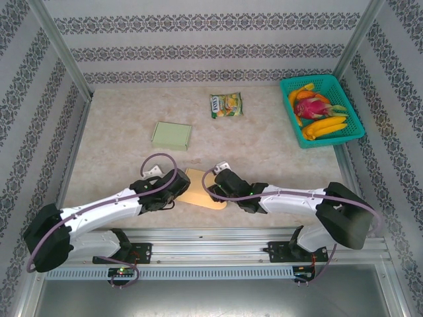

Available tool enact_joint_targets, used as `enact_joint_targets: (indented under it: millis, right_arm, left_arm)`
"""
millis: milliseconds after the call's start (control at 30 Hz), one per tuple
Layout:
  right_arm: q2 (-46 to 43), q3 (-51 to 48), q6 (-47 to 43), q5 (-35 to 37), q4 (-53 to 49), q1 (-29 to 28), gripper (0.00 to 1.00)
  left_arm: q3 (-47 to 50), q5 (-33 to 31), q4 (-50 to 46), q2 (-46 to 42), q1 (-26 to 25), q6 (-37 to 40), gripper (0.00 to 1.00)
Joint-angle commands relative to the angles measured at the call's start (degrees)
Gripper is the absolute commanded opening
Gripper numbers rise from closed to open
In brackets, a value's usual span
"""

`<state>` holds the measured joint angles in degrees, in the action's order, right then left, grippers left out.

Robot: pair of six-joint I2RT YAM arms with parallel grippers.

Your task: Fold the paper box

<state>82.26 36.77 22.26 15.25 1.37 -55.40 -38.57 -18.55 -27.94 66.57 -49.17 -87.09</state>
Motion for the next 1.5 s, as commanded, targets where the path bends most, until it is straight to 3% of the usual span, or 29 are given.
enact_joint_targets:
  millis: [0, 200, 433, 600, 700, 867, 1067, 1233, 1467]
  right_arm:
    - [2.7, -0.6, -1.7, 2.9, -0.3, -0.9, 0.64]
    - [6.6, 0.3, -5.5, 2.9, 0.9, -0.9, 0.65]
    - [7.8, 1.8, -7.8, 3.0, 0.1, -0.6, 0.66]
    - [7.5, 2.1, -9.7, 1.0, 0.3, -0.5, 0.65]
    - [6.2, 1.1, -10.3, 0.2, 1.0, -0.1, 0.65]
    - [4.8, -0.1, -10.1, -2.6, 2.4, 2.1, 0.65]
    - [5.8, -1.4, -9.1, -4.7, 4.7, 5.3, 0.65]
    - [6.0, -2.1, -9.1, -5.8, 6.0, 6.9, 0.65]
    - [6.8, -2.8, -9.1, -7.5, 7.7, 8.0, 0.65]
  left_arm:
    - [2.5, -3.2, -3.8, -3.6, -0.7, 0.0, 0.87]
    - [7.0, -5.9, -0.4, -7.6, -0.8, 4.4, 0.87]
    - [8.9, -3.5, 6.4, -6.1, -0.8, 14.0, 0.88]
    - [9.2, -4.8, 6.1, -9.0, -0.8, 15.1, 0.86]
    - [8.5, -3.6, 9.3, -10.7, -0.5, 20.9, 0.86]
    - [4.4, -3.9, 6.3, -7.6, 1.8, 26.3, 0.91]
    - [5.1, 7.0, 13.2, -1.2, 7.7, 29.6, 0.9]
    - [3.0, 11.4, 15.7, 4.9, 8.7, 32.2, 0.9]
    - [-4.1, 7.1, 12.0, 9.7, 8.7, 40.0, 0.95]
